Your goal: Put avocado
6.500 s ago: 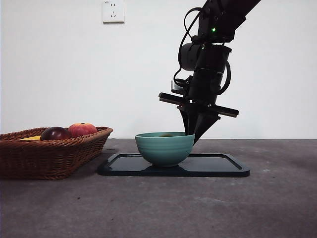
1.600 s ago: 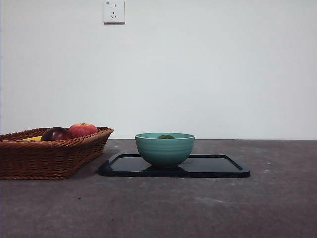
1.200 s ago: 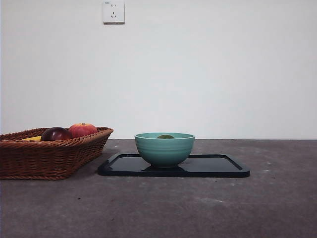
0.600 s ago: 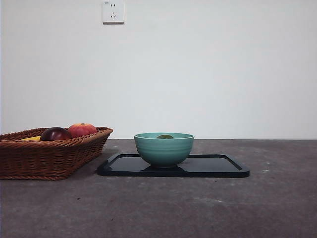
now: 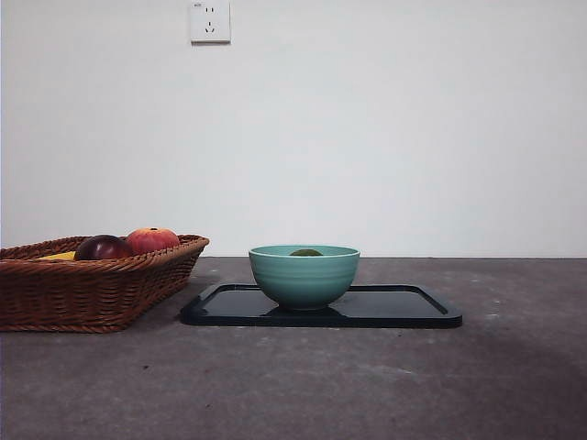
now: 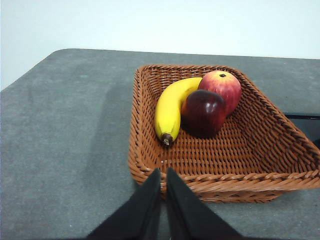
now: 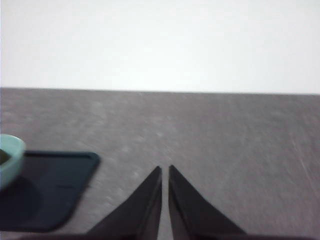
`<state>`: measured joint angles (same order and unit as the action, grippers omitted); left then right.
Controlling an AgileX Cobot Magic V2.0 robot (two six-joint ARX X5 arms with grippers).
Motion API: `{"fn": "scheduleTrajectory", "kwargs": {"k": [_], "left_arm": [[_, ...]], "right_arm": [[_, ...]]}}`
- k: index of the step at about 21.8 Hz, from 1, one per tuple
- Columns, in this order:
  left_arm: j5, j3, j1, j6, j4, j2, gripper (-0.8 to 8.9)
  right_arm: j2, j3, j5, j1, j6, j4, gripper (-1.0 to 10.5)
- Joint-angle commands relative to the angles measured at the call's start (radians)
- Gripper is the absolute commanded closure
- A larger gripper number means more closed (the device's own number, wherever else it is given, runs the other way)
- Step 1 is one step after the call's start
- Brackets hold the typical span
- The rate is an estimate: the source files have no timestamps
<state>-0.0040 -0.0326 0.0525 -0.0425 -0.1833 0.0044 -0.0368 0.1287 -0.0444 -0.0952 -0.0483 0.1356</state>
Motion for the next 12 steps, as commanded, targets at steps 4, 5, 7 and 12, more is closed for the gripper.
{"fn": "scheduleTrajectory", "kwargs": {"k": [4,5,7,12], "left_arm": [[-0.004,0.022,-0.002,0.008,-0.008,-0.001,7.95],[-0.004,0.022,-0.002,0.008,-0.008,-0.001,7.95],[-0.005,0.022,-0.002,0.008,-0.008,-0.001,7.95],[-0.005,0.022,-0.002,0.008,-0.008,-0.001,7.95]], "right_arm": [[0.033,-0.09,0.003,0.068,0.018,-0.046,9.3],[0.033,-0.103,0.005,0.077,0.018,-0.046,9.3],[0.033,-0.119,0.021,0.088,0.02,-0.034,9.3],[0.033,-0.119,0.03,0.108,0.055,0.016,9.3]]}}
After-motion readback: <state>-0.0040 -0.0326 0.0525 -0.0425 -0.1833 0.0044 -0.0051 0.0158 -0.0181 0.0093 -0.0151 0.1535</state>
